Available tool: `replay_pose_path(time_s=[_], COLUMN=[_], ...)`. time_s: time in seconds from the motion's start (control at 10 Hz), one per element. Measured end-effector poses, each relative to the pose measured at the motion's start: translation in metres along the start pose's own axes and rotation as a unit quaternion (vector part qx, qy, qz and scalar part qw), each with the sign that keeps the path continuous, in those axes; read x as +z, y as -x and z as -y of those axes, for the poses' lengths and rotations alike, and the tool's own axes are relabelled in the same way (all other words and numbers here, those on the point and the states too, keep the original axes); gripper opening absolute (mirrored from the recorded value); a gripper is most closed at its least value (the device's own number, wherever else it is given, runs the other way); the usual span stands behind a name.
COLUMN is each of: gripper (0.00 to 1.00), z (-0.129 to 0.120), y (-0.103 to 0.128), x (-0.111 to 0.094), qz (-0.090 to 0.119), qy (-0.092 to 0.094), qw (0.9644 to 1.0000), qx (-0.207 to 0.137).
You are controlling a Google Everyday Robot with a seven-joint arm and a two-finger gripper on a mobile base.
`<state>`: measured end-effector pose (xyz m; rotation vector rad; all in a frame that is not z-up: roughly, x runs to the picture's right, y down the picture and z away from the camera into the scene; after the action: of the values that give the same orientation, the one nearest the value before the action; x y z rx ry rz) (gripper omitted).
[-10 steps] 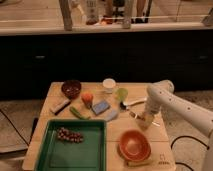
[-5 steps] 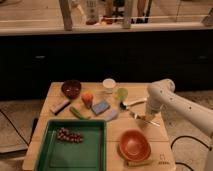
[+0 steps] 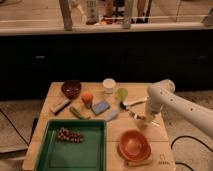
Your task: Place fork in tray
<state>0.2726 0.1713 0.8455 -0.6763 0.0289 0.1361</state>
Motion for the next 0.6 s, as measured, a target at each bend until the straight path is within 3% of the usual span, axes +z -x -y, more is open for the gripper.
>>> replay_pose_path(time_s=[0.1,0.2,0.4,0.6], gripper=[0.31,0.35,0.53,0.72], z=[0.0,0.0,0.0,-0.003], y=[0.002,0.002,0.006,0.007], x=[-0.011,-0.025,-0.029,-0.015], qz=[0.003,0.002,0.003,0.003], qy=[-0.003,0.0,0.006,0.016], qw=[1.0,1.0,1.0,0.9998], qx=[0.0,-0.001,-0.006,-0.009])
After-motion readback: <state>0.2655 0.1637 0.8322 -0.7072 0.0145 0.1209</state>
